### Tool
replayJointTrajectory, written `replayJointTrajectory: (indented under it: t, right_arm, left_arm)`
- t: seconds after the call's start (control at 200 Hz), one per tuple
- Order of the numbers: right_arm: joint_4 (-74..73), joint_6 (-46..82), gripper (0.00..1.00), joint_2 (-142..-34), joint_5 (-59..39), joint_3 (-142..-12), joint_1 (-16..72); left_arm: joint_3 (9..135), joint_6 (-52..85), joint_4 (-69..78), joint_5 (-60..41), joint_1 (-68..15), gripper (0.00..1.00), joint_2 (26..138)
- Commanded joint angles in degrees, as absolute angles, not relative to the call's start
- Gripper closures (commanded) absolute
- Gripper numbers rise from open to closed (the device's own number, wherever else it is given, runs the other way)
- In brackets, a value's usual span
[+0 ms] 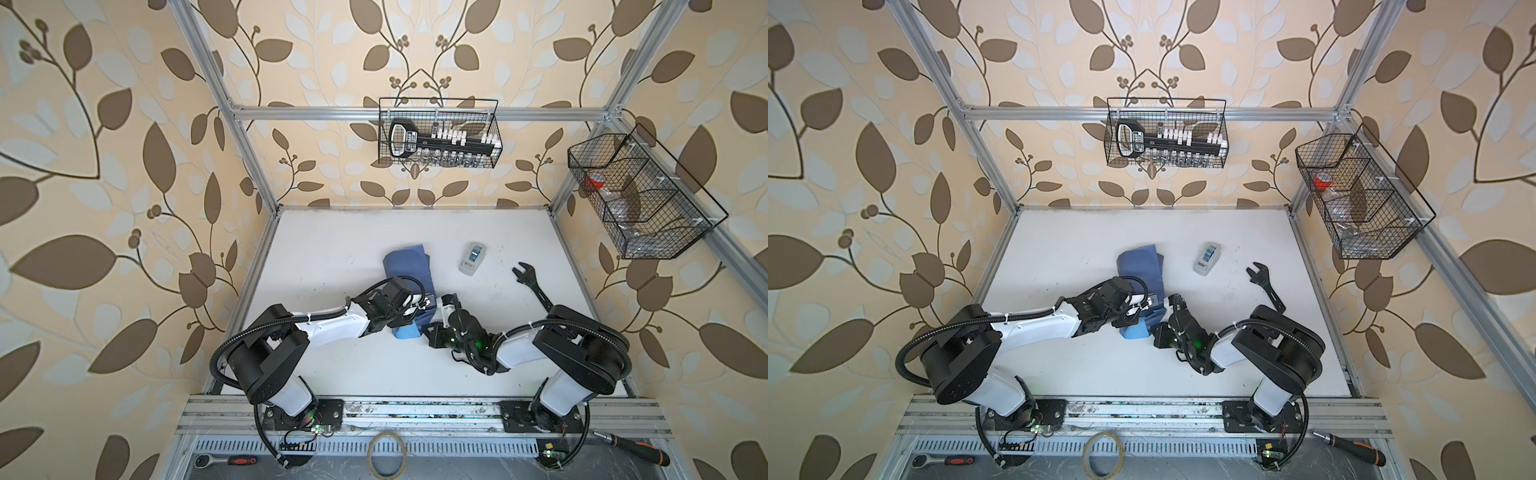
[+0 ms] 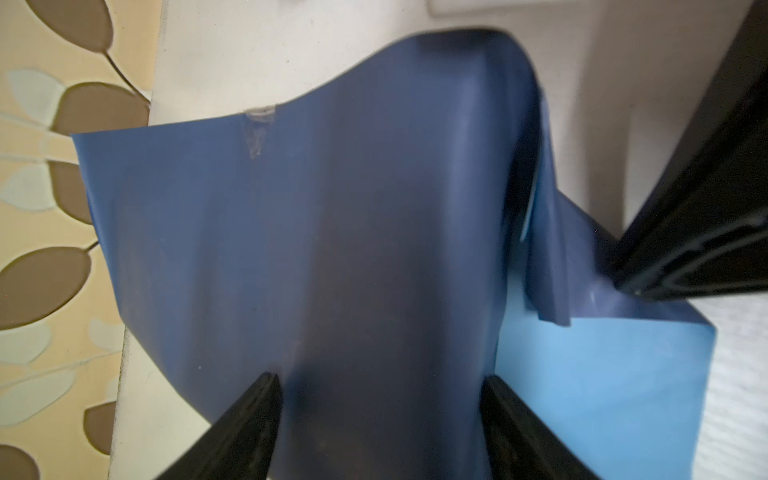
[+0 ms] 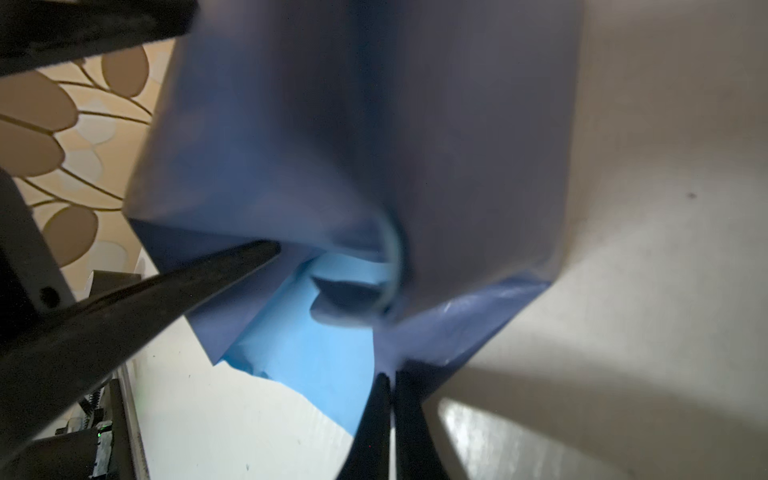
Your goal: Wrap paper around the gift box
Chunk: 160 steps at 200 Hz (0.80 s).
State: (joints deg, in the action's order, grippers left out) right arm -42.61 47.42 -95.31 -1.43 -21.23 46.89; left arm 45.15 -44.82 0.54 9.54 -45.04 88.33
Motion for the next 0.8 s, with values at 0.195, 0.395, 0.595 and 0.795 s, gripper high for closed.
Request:
replayJointTrajectory:
  t: [0.195,0.395,0.595,0.795]
  right_arm:
    - [-40.86,46.69,0.91,-97.03,-5.62,-22.68,42.72]
    - [-40.58,45.95,0.91,-97.12,-6.75,-22.94,40.2]
    - [-40.02,45.02,0.91,-97.29,-7.63,-23.16,38.32]
    - [-41.29,45.87,0.91,-98.34,-8.69,-22.09,38.82]
  left_arm:
    - [45.53,-46.34,-3.69,8.7,-45.35,0.24,89.63]
    - [45.61,-46.41,-3.6,8.79,-45.35,0.24,89.83]
    - [45.62,-46.47,-3.6,8.8,-45.34,0.24,89.82]
    - [45.62,-46.49,-3.69,8.88,-45.35,0.24,89.82]
